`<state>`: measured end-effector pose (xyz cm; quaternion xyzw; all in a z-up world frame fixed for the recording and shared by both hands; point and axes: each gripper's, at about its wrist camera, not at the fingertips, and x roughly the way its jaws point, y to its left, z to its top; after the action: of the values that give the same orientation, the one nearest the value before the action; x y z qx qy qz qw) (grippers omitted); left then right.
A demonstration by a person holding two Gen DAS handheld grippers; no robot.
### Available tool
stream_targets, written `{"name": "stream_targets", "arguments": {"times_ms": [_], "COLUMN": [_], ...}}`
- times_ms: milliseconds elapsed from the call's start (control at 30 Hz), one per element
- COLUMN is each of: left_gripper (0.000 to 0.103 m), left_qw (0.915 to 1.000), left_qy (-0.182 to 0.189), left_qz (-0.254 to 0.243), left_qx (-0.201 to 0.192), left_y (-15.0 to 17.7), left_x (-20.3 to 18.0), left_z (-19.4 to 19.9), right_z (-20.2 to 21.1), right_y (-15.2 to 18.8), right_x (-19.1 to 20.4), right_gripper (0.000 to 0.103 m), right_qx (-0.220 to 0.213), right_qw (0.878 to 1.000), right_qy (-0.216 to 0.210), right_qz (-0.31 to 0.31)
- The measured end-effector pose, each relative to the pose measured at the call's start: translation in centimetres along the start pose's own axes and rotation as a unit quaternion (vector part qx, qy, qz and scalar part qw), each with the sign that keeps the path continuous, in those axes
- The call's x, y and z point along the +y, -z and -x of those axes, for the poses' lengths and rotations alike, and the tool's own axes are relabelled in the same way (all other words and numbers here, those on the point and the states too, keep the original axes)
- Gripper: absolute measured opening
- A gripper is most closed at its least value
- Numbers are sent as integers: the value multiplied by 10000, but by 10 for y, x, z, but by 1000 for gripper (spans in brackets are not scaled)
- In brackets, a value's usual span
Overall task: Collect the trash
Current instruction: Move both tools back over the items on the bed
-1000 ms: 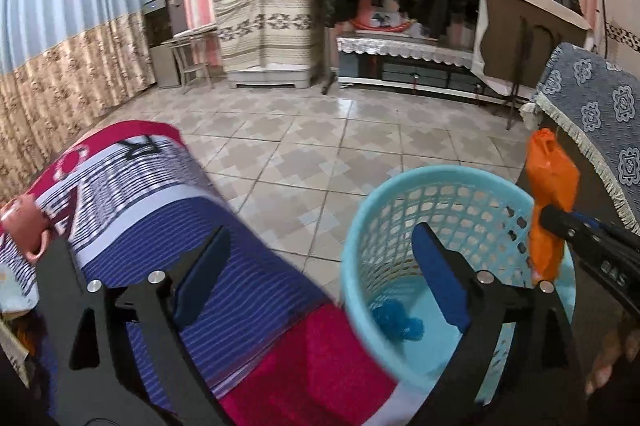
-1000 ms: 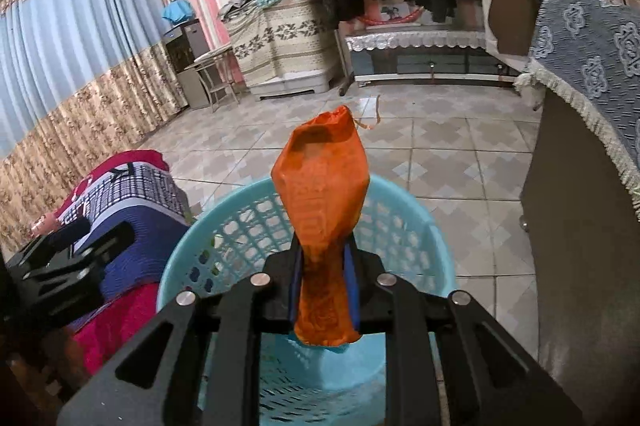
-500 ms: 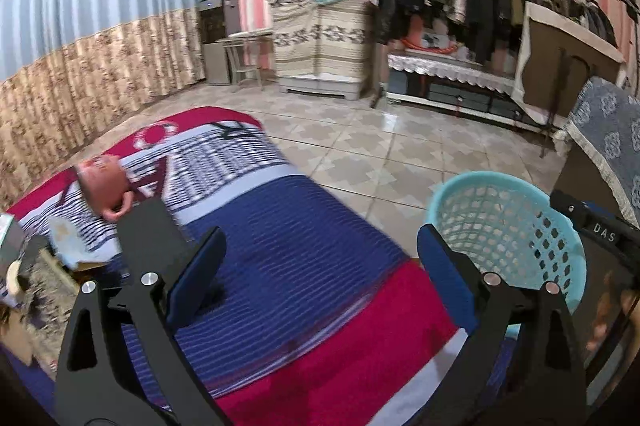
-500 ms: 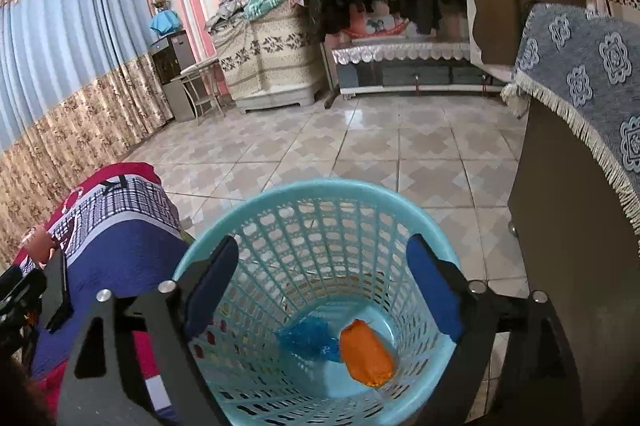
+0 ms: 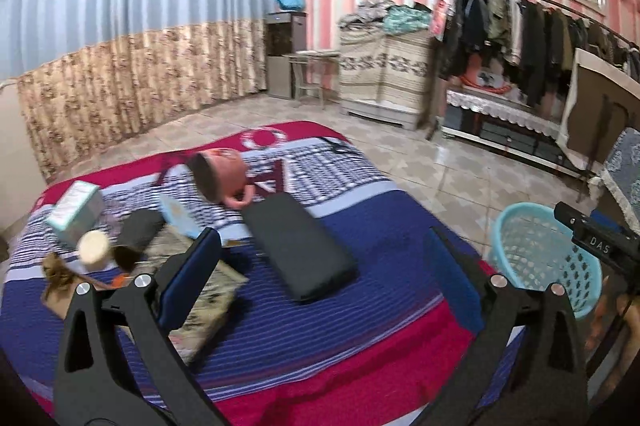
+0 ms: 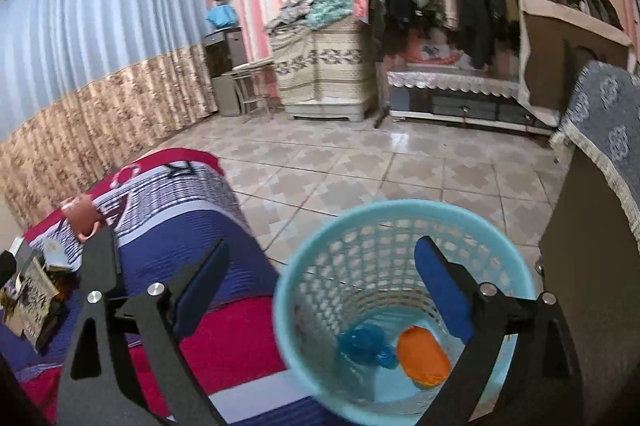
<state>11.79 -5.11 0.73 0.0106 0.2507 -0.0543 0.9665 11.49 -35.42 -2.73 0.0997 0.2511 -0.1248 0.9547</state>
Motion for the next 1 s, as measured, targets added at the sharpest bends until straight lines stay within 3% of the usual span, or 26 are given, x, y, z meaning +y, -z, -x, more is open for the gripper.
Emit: {"name": "stream_targets", "arguments": {"times_ms": [633, 1000], "left_gripper": [97, 97], "left_qw": [9917, 9865], "left_qy": [-1037, -1328], "left_qz": [712, 803], "left_qx": [270, 525], "left_y": [51, 84], "left_x": [141, 181], "left_z": [27, 13], "right_z": [16, 9], "right_y": [21, 39], "right_x": [105, 152], "right_gripper": [92, 92], "right_qx": [106, 373], "right_qw": [9931, 9837], "right_qy": [-794, -1049], "right_qz": [853, 1410]}}
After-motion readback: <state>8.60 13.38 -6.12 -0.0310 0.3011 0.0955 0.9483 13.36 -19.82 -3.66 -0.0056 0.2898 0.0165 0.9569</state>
